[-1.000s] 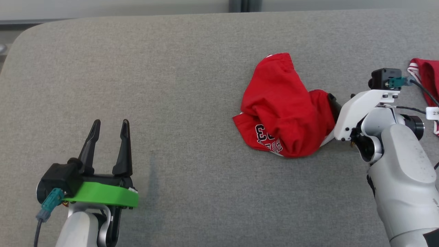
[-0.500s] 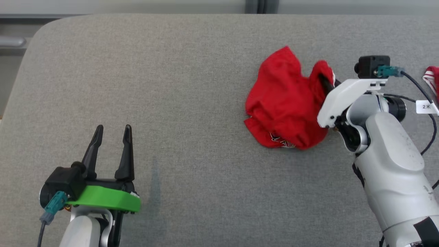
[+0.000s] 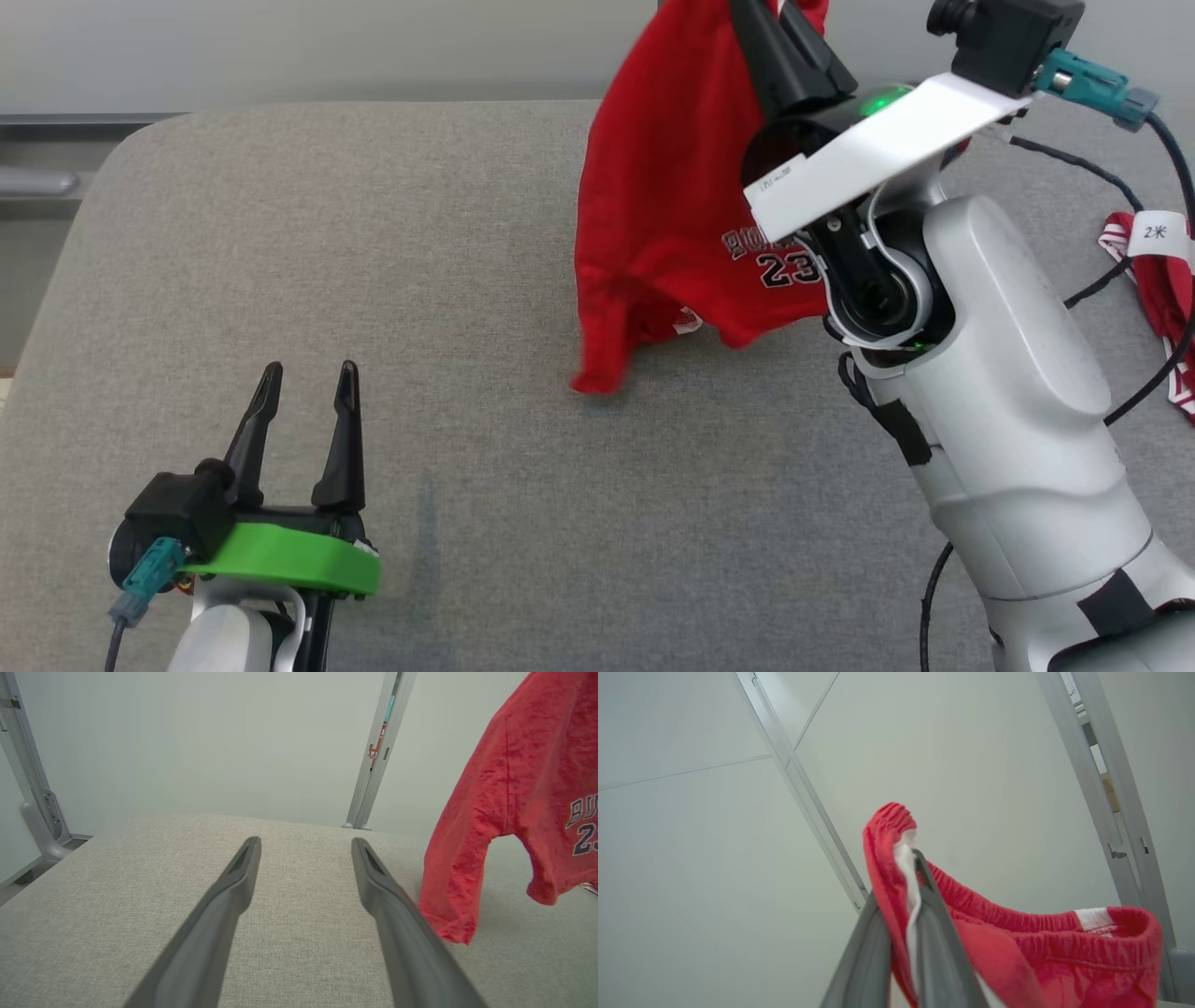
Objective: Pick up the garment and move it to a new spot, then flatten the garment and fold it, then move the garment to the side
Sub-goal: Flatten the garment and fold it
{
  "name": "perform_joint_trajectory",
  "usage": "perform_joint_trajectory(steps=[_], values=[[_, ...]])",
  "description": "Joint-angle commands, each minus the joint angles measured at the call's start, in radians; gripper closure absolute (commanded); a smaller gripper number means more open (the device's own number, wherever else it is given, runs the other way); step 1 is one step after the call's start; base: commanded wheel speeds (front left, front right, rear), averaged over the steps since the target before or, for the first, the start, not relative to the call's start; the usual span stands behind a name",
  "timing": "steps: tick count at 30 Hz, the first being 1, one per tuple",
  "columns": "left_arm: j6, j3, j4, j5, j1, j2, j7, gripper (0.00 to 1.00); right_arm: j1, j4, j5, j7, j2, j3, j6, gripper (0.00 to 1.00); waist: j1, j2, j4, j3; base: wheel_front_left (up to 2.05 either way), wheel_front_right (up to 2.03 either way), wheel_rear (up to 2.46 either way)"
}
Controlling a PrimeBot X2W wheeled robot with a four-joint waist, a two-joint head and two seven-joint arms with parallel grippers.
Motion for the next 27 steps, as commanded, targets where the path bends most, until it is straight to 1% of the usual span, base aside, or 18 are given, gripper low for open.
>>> perform_joint_trajectory(steps=[1, 3, 6, 10, 12, 13, 14, 17, 21, 24, 27], values=[[-0.002, 0.007, -0.005, -0.002, 0.011, 0.006, -0.003, 0.00, -0.014, -0.026, 0.032, -0.045, -0.004, 0.006, 0.000, 1.00, 0.0000, 0.0000, -0.002, 0.001, 0.00, 0.00, 0.00], [-0.002, 0.012, -0.006, 0.001, 0.012, 0.005, -0.003, 0.00, -0.012, -0.022, 0.025, -0.076, -0.007, 0.008, 0.000, 1.00, 0.0000, 0.0000, -0.005, 0.001, 0.00, 0.00, 0.00], [-0.002, 0.015, -0.006, 0.005, 0.014, 0.002, -0.003, 0.00, 0.025, 0.047, -0.039, -0.082, -0.047, -0.022, 0.000, 1.00, 0.0000, 0.0000, -0.014, 0.001, 0.00, 0.00, 0.00], [-0.002, 0.006, -0.004, 0.003, 0.011, -0.001, -0.003, 0.00, 0.099, 0.205, -0.185, -0.051, -0.089, -0.128, 0.000, 1.00, 0.0000, 0.0000, -0.023, 0.001, 0.00, 0.00, 0.00], [-0.002, 0.004, -0.002, 0.003, 0.008, -0.002, -0.003, 0.00, 0.144, 0.288, -0.264, -0.025, -0.105, -0.200, 0.000, 1.00, 0.0000, 0.0000, -0.026, 0.001, 0.00, 0.00, 0.00], [-0.002, 0.003, -0.001, 0.003, 0.006, -0.001, -0.003, 0.00, 0.167, 0.323, -0.307, -0.015, -0.108, -0.238, 0.000, 0.81, 0.0000, 0.0000, -0.028, 0.001, 0.00, 0.00, 0.00], [-0.002, 0.002, 0.000, 0.002, 0.005, -0.001, -0.003, 0.00, 0.184, 0.347, -0.340, -0.011, -0.108, -0.268, 0.000, 0.00, 0.0000, 0.0000, -0.029, 0.001, 0.00, 0.00, 0.00], [-0.002, 0.000, 0.004, -0.001, 0.000, 0.004, -0.003, 0.00, 0.242, 0.390, -0.423, -0.031, -0.091, -0.373, 0.000, 0.00, 0.0000, 0.0000, -0.034, 0.000, 0.00, 0.00, 0.00], [-0.002, -0.003, 0.008, -0.004, -0.003, 0.007, -0.003, 0.00, 0.308, 0.384, -0.501, -0.063, -0.062, -0.468, 0.000, 0.00, 0.0000, 0.0000, -0.038, -0.004, 0.00, 0.00, 0.00], [-0.002, -0.004, 0.011, -0.002, 0.000, 0.008, -0.003, 0.00, 0.350, 0.350, -0.555, -0.094, -0.042, -0.506, 0.000, 0.00, 0.0000, 0.0000, -0.041, -0.009, 0.00, 0.00, 0.00], [-0.002, -0.005, 0.014, -0.001, 0.006, 0.007, -0.003, 0.00, 0.402, 0.289, -0.624, -0.132, -0.028, -0.485, 0.000, 0.00, 0.0000, 0.0000, -0.043, -0.015, 0.00, 0.00, 0.00]])
